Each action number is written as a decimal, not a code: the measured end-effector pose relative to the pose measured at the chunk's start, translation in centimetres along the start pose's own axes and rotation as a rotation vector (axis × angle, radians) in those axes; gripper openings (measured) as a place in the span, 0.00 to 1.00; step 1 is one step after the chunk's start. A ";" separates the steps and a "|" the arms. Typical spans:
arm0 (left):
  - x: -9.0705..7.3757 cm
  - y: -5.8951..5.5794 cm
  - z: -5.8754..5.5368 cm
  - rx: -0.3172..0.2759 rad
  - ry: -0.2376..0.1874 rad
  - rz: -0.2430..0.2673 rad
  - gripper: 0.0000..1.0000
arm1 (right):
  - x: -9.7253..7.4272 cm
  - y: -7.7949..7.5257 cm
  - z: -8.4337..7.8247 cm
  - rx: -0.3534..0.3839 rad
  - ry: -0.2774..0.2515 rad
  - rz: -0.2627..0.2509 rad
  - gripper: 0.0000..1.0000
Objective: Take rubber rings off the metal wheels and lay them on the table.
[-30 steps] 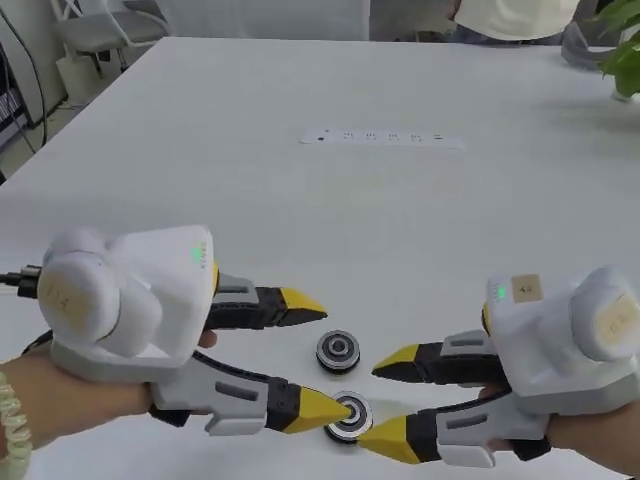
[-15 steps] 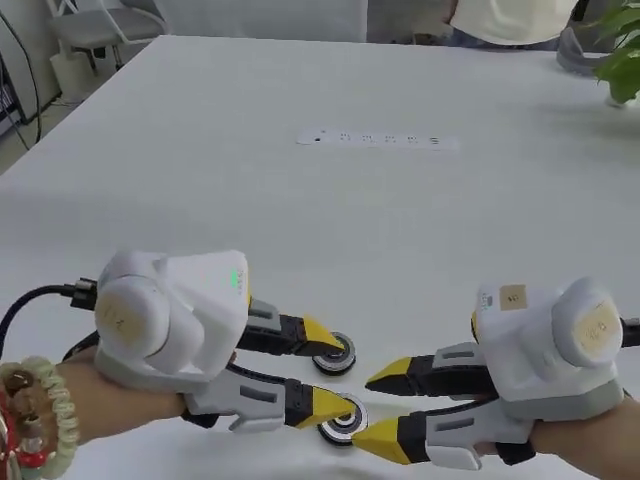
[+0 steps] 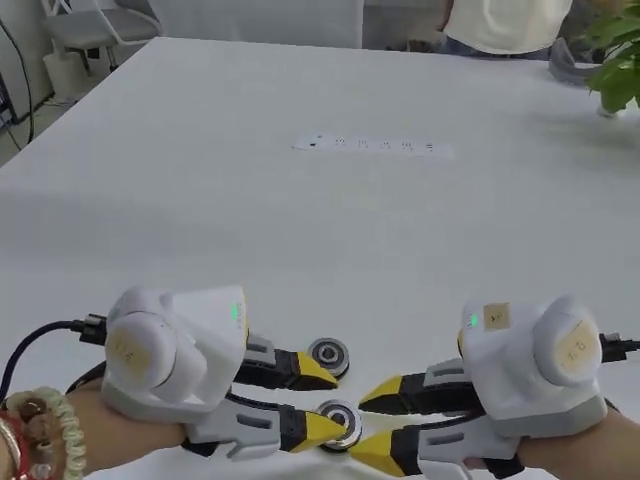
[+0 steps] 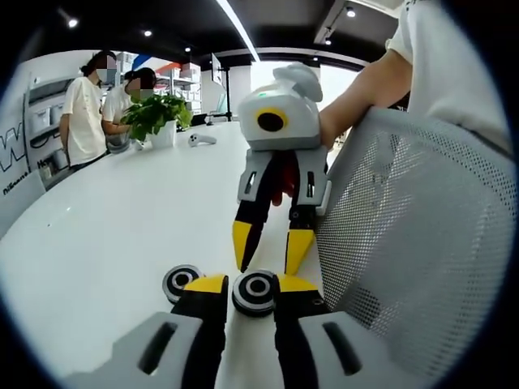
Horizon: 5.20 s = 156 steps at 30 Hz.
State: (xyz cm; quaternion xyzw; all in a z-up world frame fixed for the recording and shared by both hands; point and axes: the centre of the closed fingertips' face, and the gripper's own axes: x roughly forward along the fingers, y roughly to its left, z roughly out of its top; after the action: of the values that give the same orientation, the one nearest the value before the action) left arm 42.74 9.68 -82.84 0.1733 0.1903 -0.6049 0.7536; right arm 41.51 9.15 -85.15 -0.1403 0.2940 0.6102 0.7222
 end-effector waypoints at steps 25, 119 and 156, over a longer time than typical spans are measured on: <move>0.6 -0.4 -0.7 0.029 0.024 -0.014 0.07 | 0.0 -0.3 -0.5 -0.045 0.041 -0.012 0.08; 0.6 -0.3 -0.8 0.040 0.008 -0.006 0.07 | -0.5 -0.9 1.4 0.396 -0.041 -0.024 0.00; 0.6 -0.3 -0.8 0.037 0.007 -0.005 0.07 | -0.4 -0.2 2.8 0.391 -0.085 0.013 0.00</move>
State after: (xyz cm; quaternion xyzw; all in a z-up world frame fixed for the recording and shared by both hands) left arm 42.50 9.50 -83.80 0.1890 0.1822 -0.6095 0.7481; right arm 42.37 10.40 -82.76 0.0303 0.3772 0.5514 0.7435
